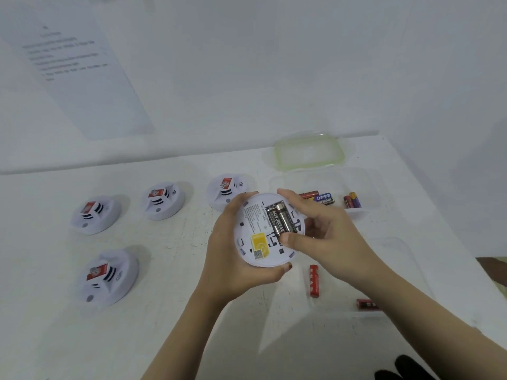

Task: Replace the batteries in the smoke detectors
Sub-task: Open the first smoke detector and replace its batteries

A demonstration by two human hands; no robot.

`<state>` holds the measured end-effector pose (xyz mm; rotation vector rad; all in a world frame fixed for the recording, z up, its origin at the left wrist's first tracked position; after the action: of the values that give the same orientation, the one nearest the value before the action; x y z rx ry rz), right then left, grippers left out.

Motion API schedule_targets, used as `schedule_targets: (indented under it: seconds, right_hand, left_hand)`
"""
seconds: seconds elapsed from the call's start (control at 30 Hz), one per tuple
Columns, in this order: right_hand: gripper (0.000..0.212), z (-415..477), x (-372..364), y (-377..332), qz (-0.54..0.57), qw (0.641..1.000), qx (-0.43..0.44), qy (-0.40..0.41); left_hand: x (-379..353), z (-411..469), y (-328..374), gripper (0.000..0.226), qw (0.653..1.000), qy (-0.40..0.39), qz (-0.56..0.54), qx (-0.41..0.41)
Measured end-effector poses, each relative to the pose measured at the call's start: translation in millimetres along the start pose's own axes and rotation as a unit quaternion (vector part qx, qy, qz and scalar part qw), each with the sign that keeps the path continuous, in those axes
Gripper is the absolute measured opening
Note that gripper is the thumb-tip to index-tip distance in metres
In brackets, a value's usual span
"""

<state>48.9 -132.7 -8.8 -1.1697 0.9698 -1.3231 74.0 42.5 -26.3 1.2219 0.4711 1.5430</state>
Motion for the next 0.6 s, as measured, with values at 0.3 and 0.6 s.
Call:
schedule_targets:
  seconds: [0.3,0.6]
  right_hand:
    - [0.046,12.5,-37.0,-3.2,-0.055,0.991,-0.013,-0.122]
    - [0.039,16.7,-56.1,10.9,-0.622,0.769,-0.079,-0.129]
  left_hand:
    - [46.6,-8.6,-14.4,0.093,1.0,-0.012,0.001,0.01]
    - [82.5,-31.7,-63.9,0.098,0.998,-0.017,0.048,0.037]
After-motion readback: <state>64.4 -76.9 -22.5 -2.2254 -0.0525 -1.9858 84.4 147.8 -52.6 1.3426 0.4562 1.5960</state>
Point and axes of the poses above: each hand's wrist, its own z-axis towards the middle knuckle, its own x-axis out of the back of the hand, y = z × x, the point moved 1 cm from there along z, towards the middle knuckle, and after that the axes turned 4 degrees about x, right-handed, at the moved point
